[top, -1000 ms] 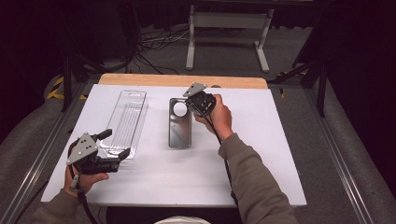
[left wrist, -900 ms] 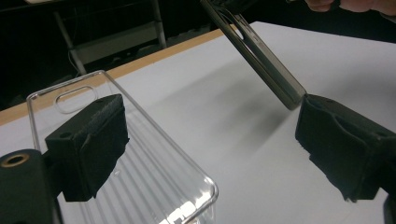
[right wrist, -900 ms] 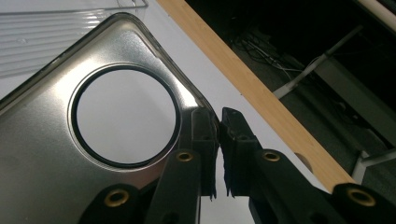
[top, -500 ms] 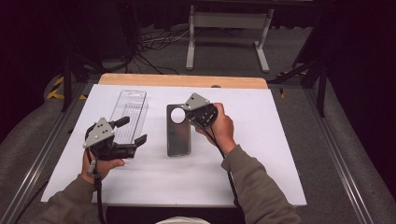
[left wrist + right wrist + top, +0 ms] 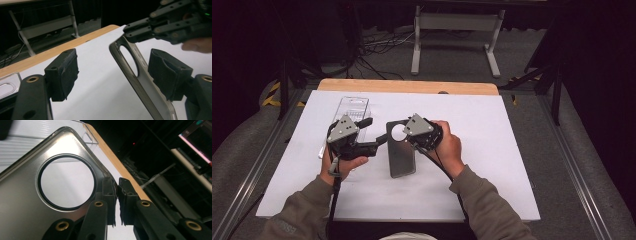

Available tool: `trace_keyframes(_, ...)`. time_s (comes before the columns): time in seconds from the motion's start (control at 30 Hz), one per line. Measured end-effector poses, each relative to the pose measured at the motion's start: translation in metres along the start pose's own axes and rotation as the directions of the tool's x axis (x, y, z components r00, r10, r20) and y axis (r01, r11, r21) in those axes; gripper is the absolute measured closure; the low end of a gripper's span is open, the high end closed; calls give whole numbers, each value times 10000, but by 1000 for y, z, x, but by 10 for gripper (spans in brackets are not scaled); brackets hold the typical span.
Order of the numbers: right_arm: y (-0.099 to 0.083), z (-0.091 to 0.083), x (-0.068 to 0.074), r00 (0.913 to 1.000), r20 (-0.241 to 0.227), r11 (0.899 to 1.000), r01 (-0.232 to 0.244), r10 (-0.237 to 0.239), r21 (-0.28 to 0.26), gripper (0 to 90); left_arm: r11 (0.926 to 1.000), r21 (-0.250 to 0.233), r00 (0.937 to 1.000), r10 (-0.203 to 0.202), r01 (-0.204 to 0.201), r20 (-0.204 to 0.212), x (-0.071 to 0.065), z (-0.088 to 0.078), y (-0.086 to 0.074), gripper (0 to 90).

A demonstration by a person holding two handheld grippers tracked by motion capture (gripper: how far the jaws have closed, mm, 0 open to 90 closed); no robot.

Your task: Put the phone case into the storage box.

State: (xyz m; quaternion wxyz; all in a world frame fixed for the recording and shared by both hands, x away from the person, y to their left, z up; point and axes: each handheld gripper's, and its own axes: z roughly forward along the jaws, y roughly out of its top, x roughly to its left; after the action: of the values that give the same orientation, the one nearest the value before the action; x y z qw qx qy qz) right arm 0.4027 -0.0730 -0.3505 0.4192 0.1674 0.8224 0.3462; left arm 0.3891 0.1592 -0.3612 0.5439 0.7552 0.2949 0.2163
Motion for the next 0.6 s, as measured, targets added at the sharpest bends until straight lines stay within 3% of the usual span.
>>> trace_keyframes(0.17,-2,-8,11,9970,499,9980,602,-593,-169,847,9997,245,9999,-88,90,-61,1,10,0,345)
trace_keyframes(0.33,-4,-14,19,9816,1329,9900,1404,-1373,-148,846,9992,406,9999,28,-35,149,-2,16,1,412)
trace_keyframes(0.6,-11,-21,22,9715,1876,9879,1526,-1447,-279,843,9991,411,9986,-126,105,517,-8,23,3,539)
